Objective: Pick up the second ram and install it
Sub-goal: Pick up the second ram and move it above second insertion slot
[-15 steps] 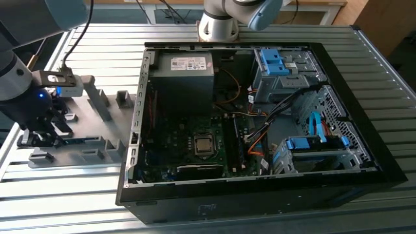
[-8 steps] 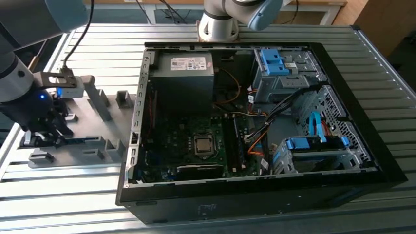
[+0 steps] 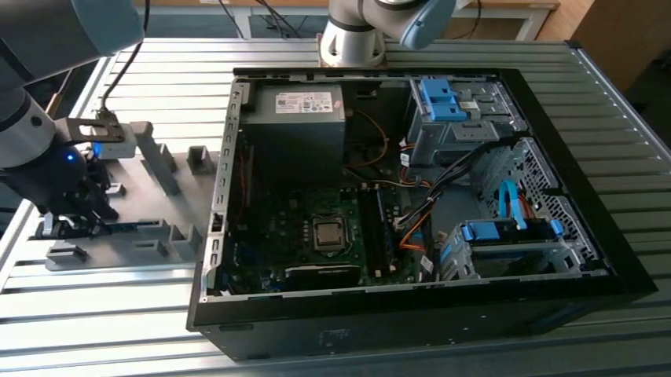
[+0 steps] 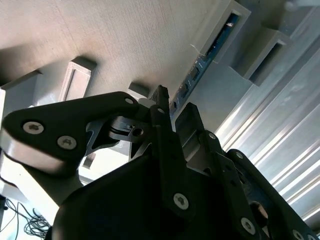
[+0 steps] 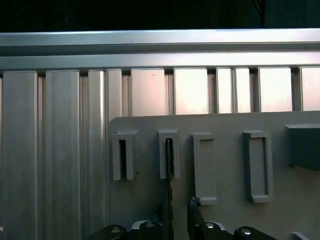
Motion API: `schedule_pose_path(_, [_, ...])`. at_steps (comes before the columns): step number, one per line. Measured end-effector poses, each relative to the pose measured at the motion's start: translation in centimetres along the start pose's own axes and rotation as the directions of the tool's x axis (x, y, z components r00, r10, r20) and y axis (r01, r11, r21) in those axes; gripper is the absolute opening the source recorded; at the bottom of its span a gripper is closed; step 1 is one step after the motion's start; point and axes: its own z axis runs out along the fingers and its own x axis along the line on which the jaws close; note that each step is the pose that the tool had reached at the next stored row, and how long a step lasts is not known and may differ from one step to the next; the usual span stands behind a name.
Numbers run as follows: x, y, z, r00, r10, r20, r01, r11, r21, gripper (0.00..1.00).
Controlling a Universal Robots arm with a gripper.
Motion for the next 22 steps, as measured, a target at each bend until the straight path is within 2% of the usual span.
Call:
schedule_pose_path(3, [0.0,0.0,0.03,1.0,0.0,0.0001,0.0,1.0,0.0002,0.32])
schedule_pose_path(4, [0.0,0.0,0.05,1.0,0.0,0.0001,0.0,1.0,0.0002,0.25])
schedule_pose_path(22, [0.04,0.16,0.85,1.0,-0.004,0.0005,0.004,1.0,0.0,0.25])
